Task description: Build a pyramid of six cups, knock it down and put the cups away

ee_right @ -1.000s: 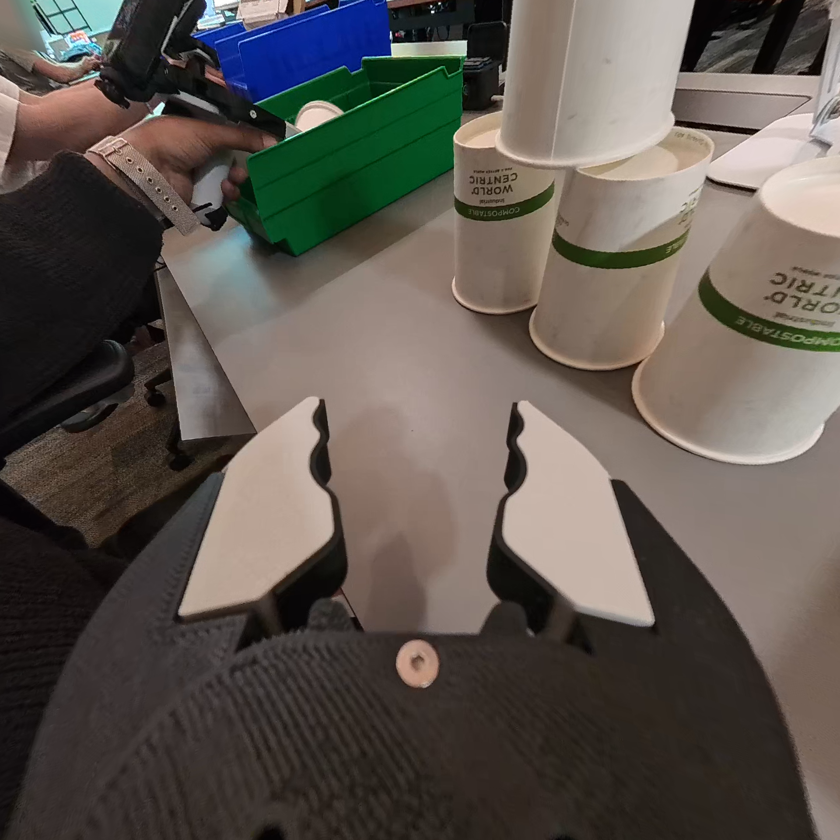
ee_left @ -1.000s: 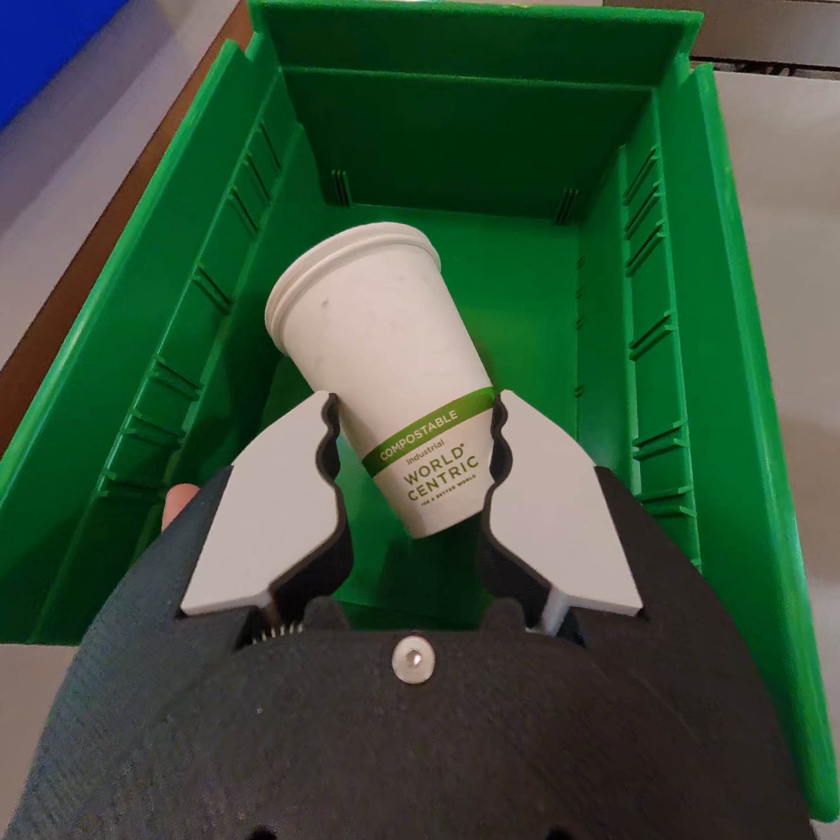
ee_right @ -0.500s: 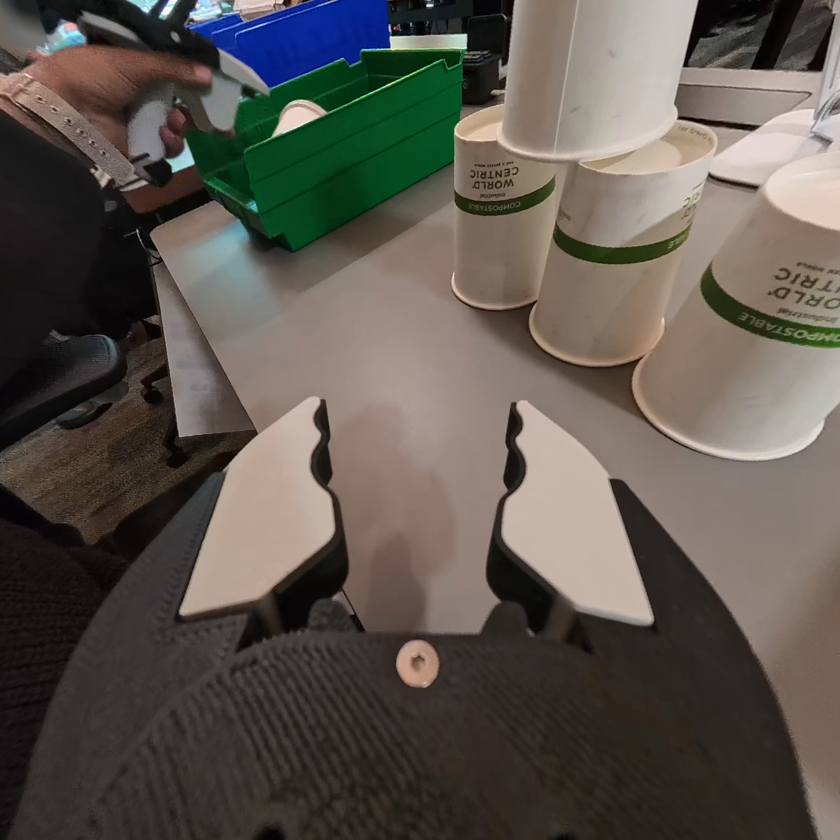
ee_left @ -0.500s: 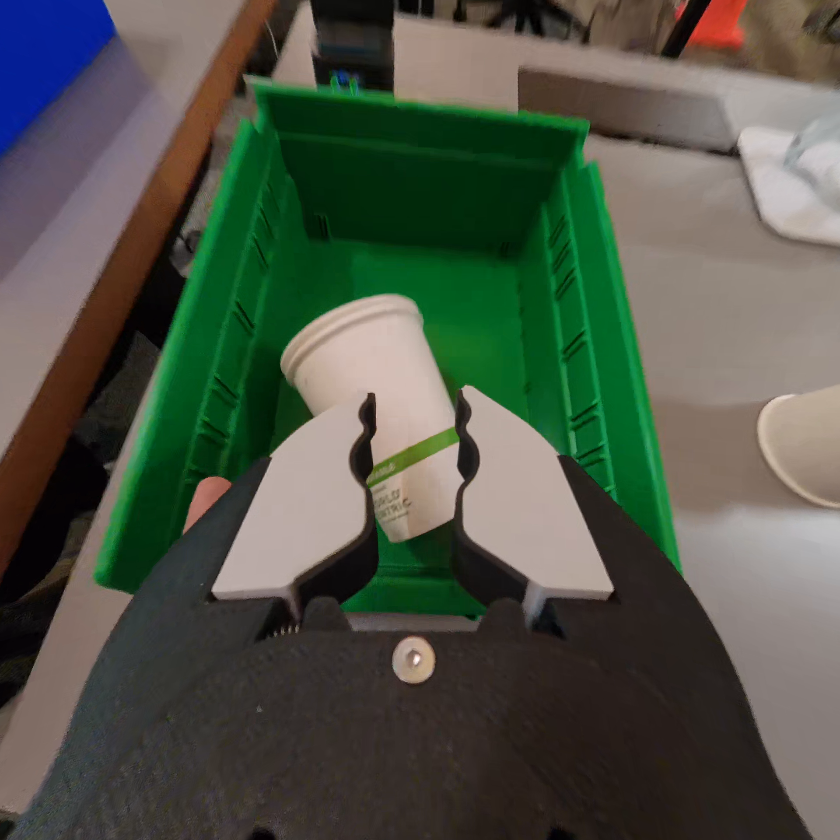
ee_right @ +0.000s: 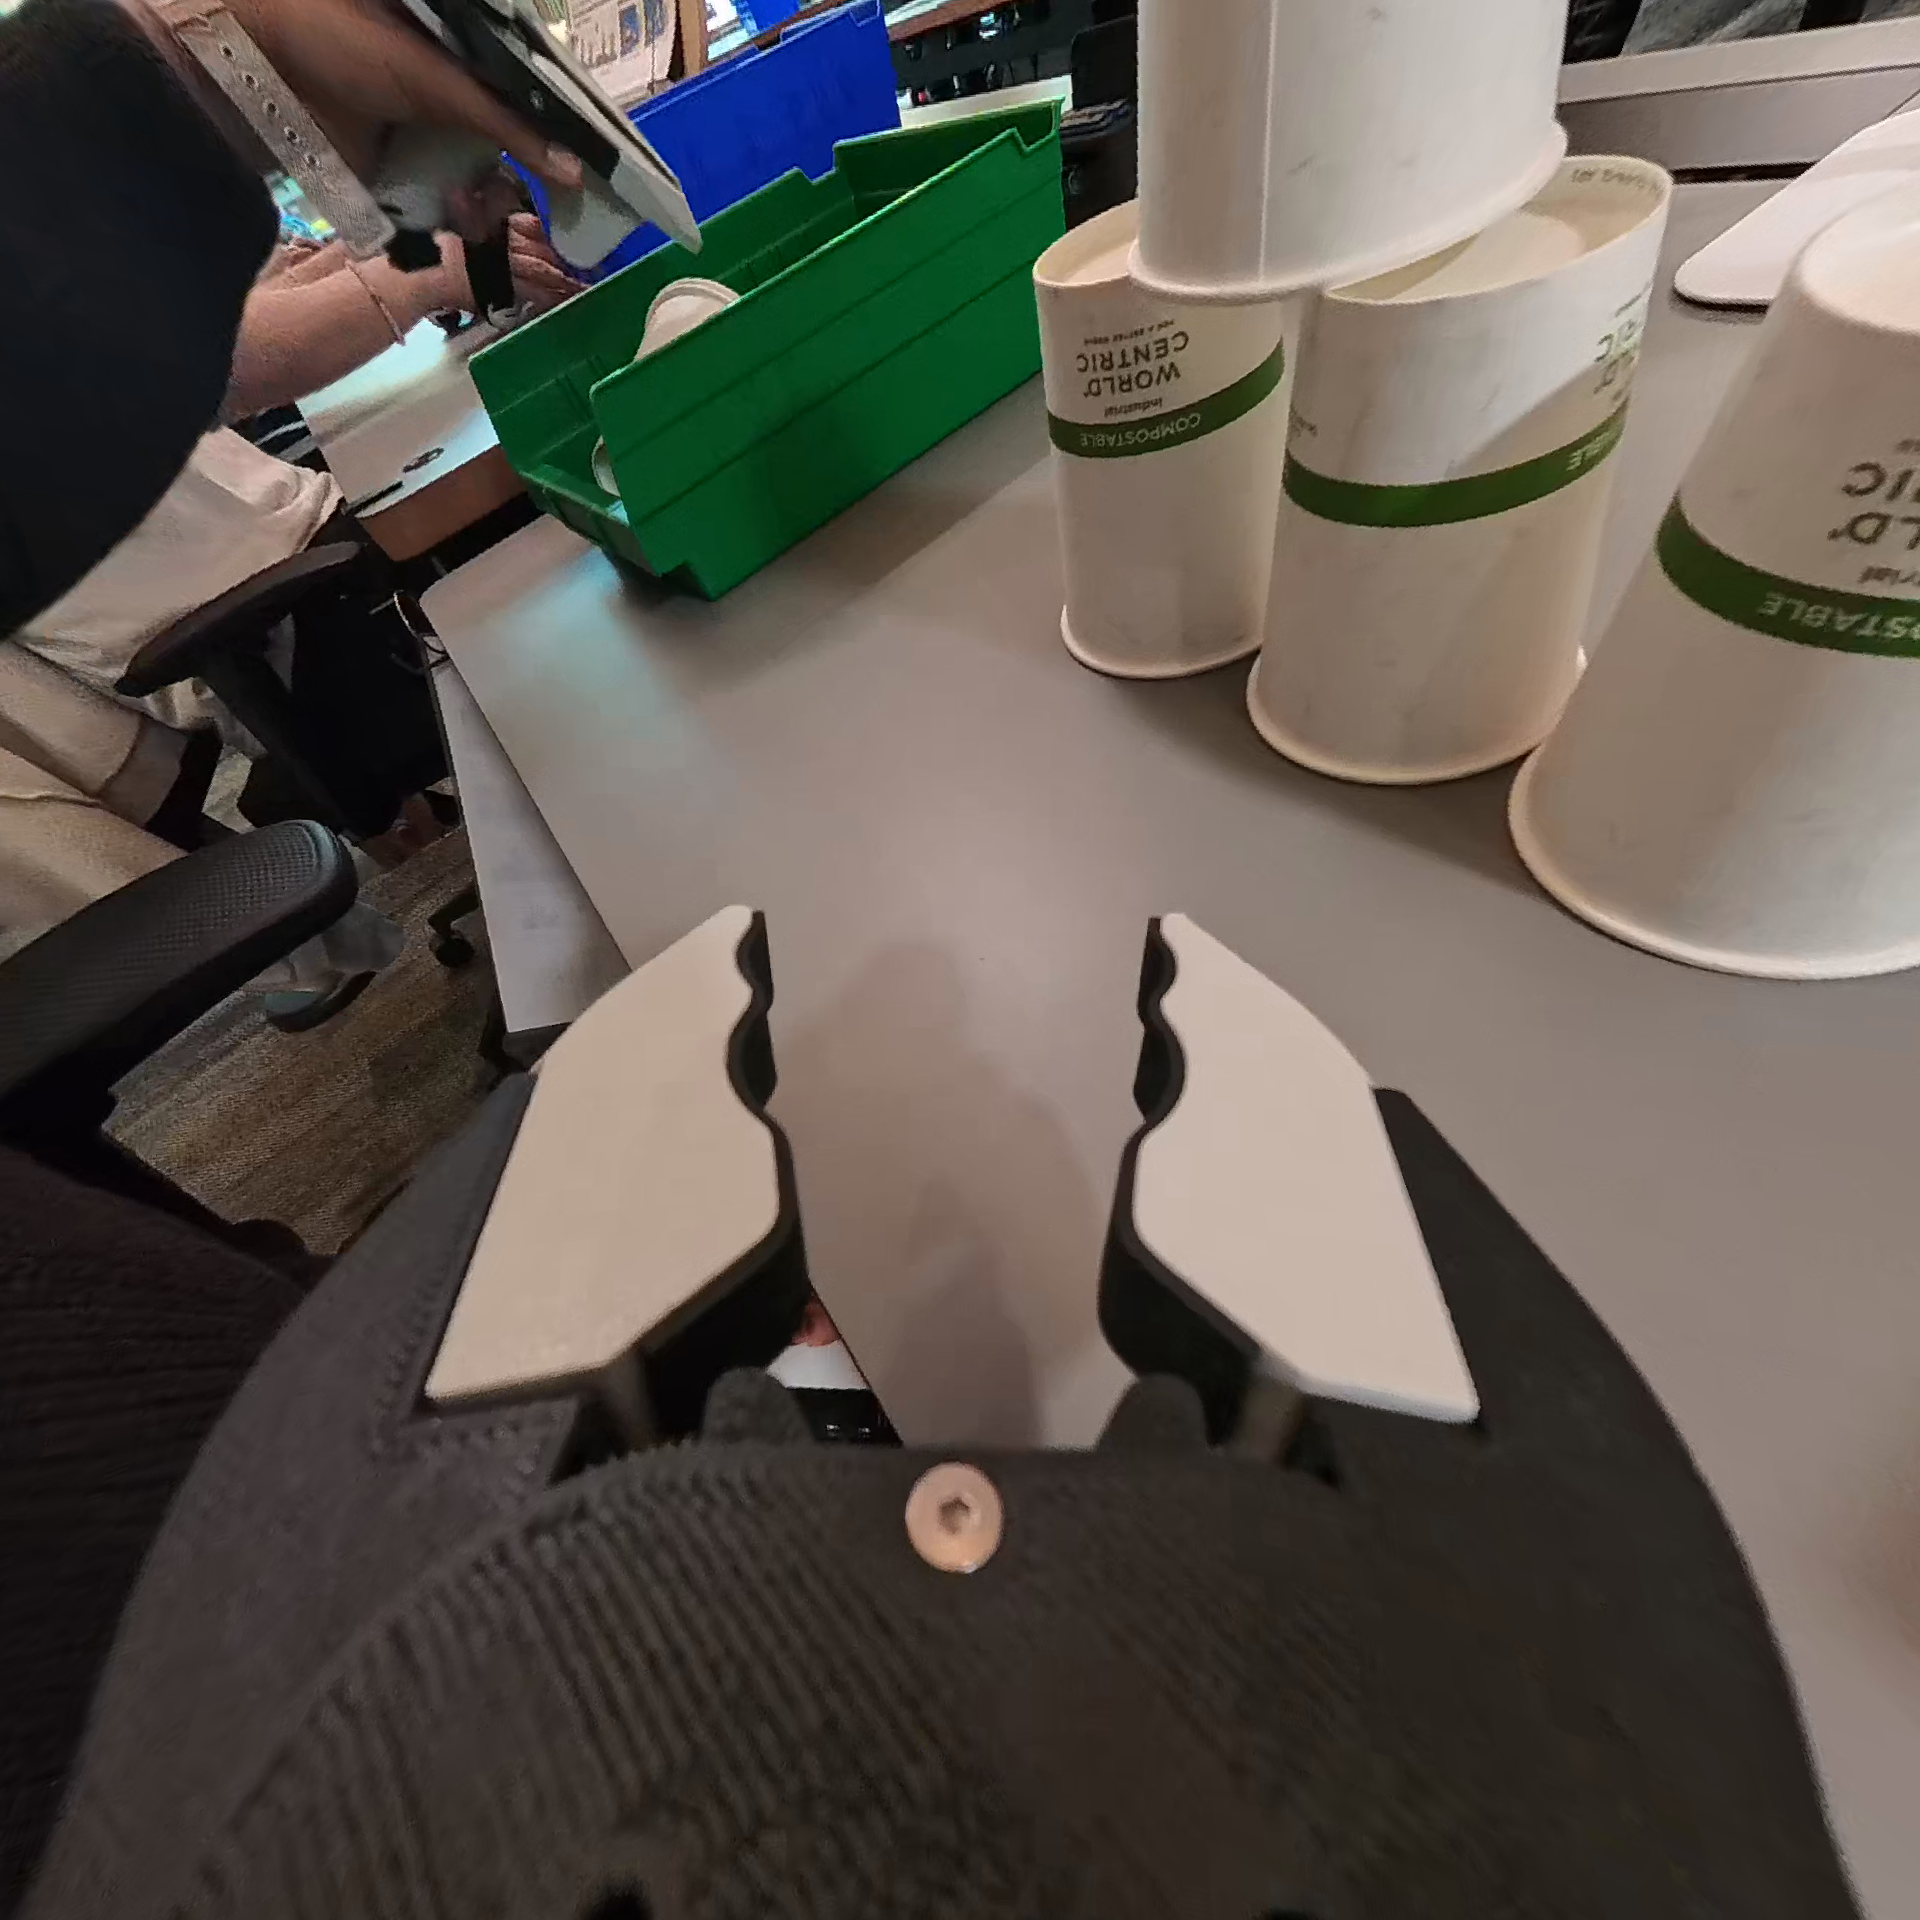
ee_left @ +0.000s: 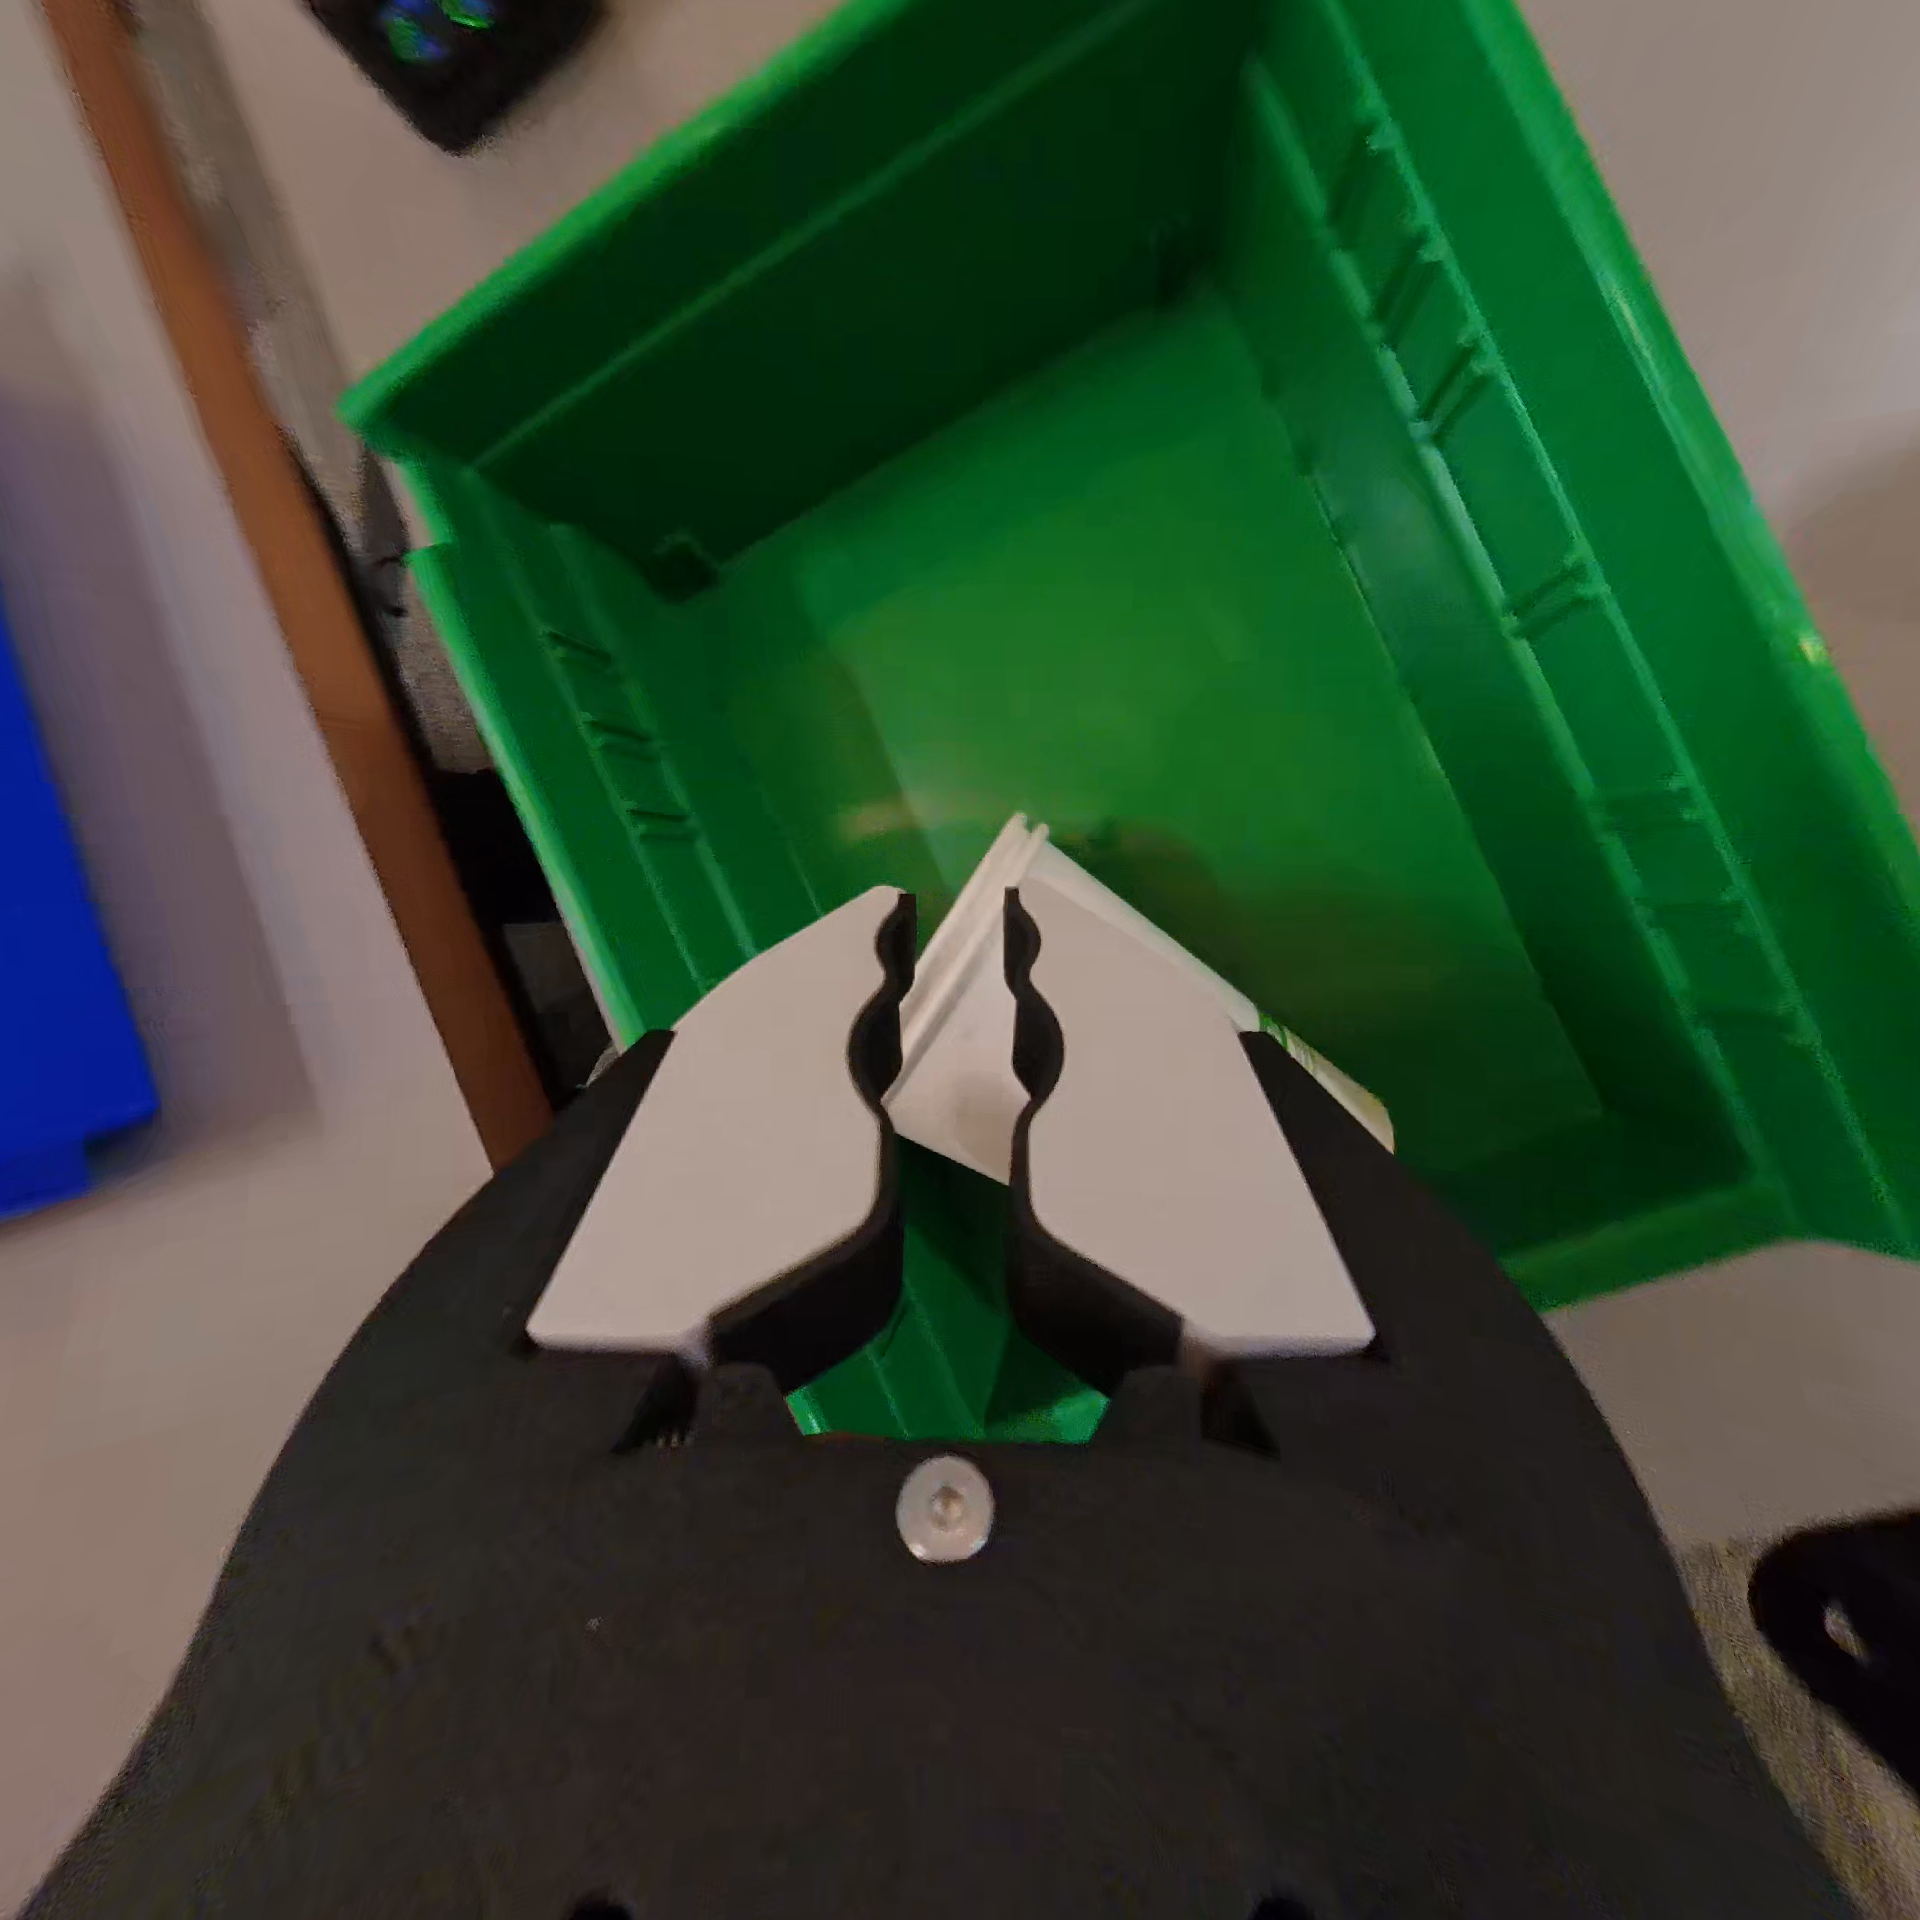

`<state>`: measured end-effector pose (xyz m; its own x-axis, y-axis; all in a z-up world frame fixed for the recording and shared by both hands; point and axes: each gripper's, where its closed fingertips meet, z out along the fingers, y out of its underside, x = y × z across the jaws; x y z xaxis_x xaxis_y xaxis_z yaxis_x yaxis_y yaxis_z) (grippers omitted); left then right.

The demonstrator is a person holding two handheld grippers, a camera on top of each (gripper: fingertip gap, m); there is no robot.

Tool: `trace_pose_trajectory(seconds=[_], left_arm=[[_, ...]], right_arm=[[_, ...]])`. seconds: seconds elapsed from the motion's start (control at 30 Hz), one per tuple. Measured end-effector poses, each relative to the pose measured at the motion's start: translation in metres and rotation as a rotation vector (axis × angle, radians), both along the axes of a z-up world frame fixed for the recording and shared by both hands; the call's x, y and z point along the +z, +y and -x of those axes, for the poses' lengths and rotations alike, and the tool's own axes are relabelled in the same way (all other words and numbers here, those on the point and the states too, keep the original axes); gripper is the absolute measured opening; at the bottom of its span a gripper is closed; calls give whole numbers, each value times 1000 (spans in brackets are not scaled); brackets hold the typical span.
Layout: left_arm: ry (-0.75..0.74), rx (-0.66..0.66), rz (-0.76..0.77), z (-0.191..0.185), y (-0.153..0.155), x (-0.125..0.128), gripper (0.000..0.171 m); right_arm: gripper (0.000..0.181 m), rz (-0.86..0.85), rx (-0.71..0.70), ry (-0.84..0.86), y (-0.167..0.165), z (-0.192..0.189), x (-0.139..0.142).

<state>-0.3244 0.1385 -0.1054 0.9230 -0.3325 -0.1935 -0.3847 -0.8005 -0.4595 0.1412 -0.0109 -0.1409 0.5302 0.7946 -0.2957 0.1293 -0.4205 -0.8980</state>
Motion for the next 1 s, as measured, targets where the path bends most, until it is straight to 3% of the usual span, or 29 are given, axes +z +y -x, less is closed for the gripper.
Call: trace_pose_trajectory(seconds=[0.13, 0.3, 0.43, 0.63, 0.77, 0.9, 1.0], left_arm=[[21, -164, 179, -3, -12, -22, 21], [2, -166, 219, -3, -8, -21, 11], [52, -183, 213, 0, -8, -20, 19], [67, -154, 169, 7, 0, -21, 43], [-42, -161, 164, -4, 0, -26, 31], [4, -202, 170, -4, -4, -24, 12], [28, -234, 103, -8, -2, -9, 12]], right_arm=[[69, 0, -12, 10, 4, -4, 2], [68, -15, -53, 29, 14, -15, 10], [67, 23, -64, 84, 17, -19, 14], [65, 67, -57, 129, 16, -18, 15], [65, 62, -58, 118, 16, -17, 13], [64, 70, -55, 119, 15, -16, 12], [64, 69, -52, 119, 15, -16, 12]])
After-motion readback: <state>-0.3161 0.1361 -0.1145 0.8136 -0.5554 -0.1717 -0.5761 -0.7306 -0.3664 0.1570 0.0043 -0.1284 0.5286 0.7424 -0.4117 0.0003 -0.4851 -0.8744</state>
